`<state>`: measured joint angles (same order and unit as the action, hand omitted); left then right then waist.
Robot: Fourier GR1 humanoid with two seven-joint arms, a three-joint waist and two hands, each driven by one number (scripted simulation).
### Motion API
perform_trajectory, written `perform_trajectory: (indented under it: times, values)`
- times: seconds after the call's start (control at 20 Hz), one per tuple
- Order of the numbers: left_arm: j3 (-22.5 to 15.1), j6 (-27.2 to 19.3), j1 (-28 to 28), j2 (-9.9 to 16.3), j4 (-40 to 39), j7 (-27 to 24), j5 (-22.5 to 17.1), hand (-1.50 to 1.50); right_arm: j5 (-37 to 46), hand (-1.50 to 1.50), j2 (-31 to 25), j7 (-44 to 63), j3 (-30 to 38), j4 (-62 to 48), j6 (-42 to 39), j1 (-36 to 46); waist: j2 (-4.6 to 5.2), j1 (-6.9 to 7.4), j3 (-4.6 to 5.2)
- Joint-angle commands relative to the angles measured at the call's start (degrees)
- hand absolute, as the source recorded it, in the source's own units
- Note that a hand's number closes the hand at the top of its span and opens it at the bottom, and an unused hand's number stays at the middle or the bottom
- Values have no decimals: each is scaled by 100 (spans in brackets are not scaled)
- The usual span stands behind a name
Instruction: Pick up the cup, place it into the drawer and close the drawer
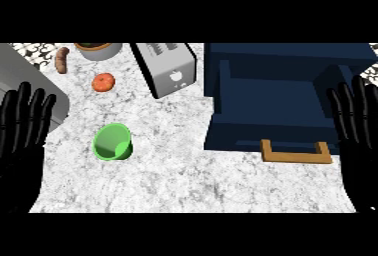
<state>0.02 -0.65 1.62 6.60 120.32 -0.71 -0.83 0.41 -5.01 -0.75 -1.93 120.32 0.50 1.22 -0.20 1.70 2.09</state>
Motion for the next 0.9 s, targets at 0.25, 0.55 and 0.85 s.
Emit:
perform_trajectory:
  times: [0.25, 0.55, 0.85]
  values:
    - [-146, -319, 467, -257, 301, -187, 609, -150, -244, -150, -94, -532, 361, -380, -273, -104, 17, -155, -211]
    - [354, -794, 335, -652, -668, 135, -685, -150, -573, -150, -407, 693, 184, -465, -696, 248, 21, -163, -207]
    - [679, -864, -76, -539, -1842, -217, -525, -150, -711, -150, -463, 853, 365, -696, -810, 697, 23, -176, -207]
